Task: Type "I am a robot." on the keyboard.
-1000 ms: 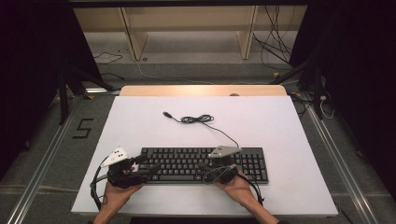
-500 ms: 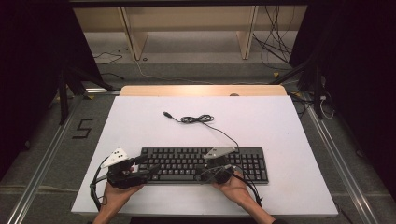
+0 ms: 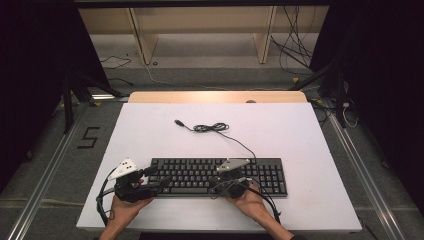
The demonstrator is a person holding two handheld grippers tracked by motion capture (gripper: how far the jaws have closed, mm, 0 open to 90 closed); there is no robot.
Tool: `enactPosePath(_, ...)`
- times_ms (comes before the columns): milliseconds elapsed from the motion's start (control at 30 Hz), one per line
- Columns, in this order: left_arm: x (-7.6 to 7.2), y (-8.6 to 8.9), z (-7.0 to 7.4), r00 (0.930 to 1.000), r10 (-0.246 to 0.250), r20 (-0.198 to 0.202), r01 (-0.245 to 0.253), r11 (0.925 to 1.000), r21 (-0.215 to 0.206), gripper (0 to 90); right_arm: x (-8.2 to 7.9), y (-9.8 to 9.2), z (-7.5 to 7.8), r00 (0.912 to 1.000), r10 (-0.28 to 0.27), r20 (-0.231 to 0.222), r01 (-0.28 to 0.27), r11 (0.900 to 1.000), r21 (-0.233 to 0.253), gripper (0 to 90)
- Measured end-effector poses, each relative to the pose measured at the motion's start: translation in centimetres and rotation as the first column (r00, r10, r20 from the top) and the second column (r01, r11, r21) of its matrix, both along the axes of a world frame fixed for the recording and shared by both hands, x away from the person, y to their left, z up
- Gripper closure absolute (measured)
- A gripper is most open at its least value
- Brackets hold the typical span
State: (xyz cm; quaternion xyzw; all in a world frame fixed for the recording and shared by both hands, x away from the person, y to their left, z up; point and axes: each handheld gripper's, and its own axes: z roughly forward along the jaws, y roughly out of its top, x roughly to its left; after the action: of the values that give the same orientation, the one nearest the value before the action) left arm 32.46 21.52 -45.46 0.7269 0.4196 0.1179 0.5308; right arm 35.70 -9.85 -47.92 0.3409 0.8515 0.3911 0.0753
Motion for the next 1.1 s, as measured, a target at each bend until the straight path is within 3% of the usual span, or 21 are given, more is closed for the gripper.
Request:
enactPosePath(133,0.0,0.0,0.0,1.0,-0.002,0.0,0.002,1.0,0.001,28.3,-0.1,-0.5,0.6,0.9999,-0.009,0.01,0.009,0.999,0.051,84.8)
enactPosePath(367,0.0,0.1,0.1,1.0,-0.002,0.004,0.002,1.0,0.001,28.3,-0.3,-2.6,2.2,0.9978,-0.046,0.047,0.039,0.988,0.148,66.5)
enactPosePath(467,0.0,0.1,0.1,1.0,-0.003,0.004,0.003,1.0,0.0,28.3,-0.6,-3.7,2.9,0.996,-0.059,0.067,0.045,0.981,0.19,55.2)
enactPosePath(633,0.0,0.1,0.1,1.0,-0.004,0.002,0.004,1.0,-0.001,28.3,-1.2,-5.1,4.0,0.9879,-0.094,0.124,0.06,0.966,0.251,44.8)
enactPosePath(1100,-0.1,0.0,0.2,0.9999,-0.013,-0.002,0.013,0.9999,-0.003,28.0,-3.4,-8.9,4.9,0.9695,-0.166,0.181,0.1,0.94,0.325,33.2)
